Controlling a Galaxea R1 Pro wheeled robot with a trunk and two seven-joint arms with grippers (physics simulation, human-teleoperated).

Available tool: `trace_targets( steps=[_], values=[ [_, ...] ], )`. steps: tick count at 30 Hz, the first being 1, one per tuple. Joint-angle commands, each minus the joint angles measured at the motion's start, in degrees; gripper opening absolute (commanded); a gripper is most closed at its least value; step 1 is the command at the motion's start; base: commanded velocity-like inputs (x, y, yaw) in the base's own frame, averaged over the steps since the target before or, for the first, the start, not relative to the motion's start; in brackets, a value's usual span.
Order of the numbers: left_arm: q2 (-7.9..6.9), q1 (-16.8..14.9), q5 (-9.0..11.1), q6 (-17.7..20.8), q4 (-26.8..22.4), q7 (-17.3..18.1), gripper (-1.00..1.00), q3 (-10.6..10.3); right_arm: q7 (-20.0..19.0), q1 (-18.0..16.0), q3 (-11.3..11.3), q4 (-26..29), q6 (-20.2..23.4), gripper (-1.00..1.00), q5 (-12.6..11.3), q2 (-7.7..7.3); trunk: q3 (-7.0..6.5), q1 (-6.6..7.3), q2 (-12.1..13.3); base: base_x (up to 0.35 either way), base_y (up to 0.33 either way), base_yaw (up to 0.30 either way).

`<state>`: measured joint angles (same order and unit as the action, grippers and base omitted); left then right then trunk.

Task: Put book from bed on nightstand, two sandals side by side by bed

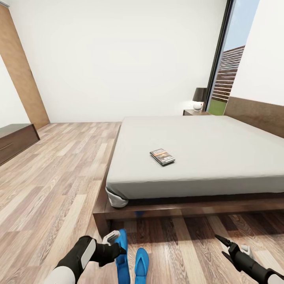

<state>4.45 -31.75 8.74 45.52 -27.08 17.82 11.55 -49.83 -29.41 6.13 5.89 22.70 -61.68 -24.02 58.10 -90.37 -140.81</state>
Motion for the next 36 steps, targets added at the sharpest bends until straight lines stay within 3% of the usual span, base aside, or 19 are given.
trace_targets(
  steps=[1, 7, 12, 16, 21, 30, 36],
  values=[
    [0.03, -0.04, 0.05, 0.48, -0.27, 0.01, -1.00, 0.38, -0.62, -0.03, 0.85, -0.01, 0.31, 1.00, -0.45, -0.01, 0.06, 0.01, -0.02, 0.000, 0.000, 0.000],
    [-0.23, -0.06, -0.07, 0.83, -0.56, -0.03, -1.00, -0.22, -1.57, -0.03, 3.56, -0.01, 0.39, 1.00, 0.22, -0.01, 0.06, 0.01, -0.02, 0.000, 0.000, 0.000],
    [-0.65, -0.07, -0.19, 1.74, -0.78, -0.12, -1.00, -5.01, -2.52, -0.03, 4.20, 0.00, 0.41, 1.00, 0.34, 0.01, 0.24, -0.21, -0.42, 0.000, 0.000, 0.000],
    [-0.78, -0.07, -0.26, 2.15, -1.02, -0.19, -1.00, -6.39, -2.85, -0.03, 4.30, 0.00, 0.41, 1.00, 0.40, -0.03, 0.95, -1.09, -2.03, 0.000, 0.000, 0.000],
    [-0.76, -0.07, -0.30, 2.27, -1.26, -0.37, -1.00, -6.85, -3.14, -0.03, 4.40, 0.42, 0.35, 1.00, 0.47, -0.02, 2.02, -1.41, -2.48, 0.000, 0.000, 0.000],
    [-0.83, -0.58, -0.14, 2.55, -3.30, -5.05, -1.00, -6.97, -3.25, -0.03, 6.95, 4.43, 0.35, 1.00, 0.43, -0.06, 4.01, -1.64, -2.60, 0.000, 0.000, 0.000],
    [-0.81, -2.75, -0.14, 5.87, -5.64, -5.49, -1.00, -6.98, -3.44, -0.03, 6.90, 4.63, 0.49, 1.00, 0.35, -0.12, 5.34, -1.80, -2.68, 0.000, 0.000, 0.000]
  ],
)
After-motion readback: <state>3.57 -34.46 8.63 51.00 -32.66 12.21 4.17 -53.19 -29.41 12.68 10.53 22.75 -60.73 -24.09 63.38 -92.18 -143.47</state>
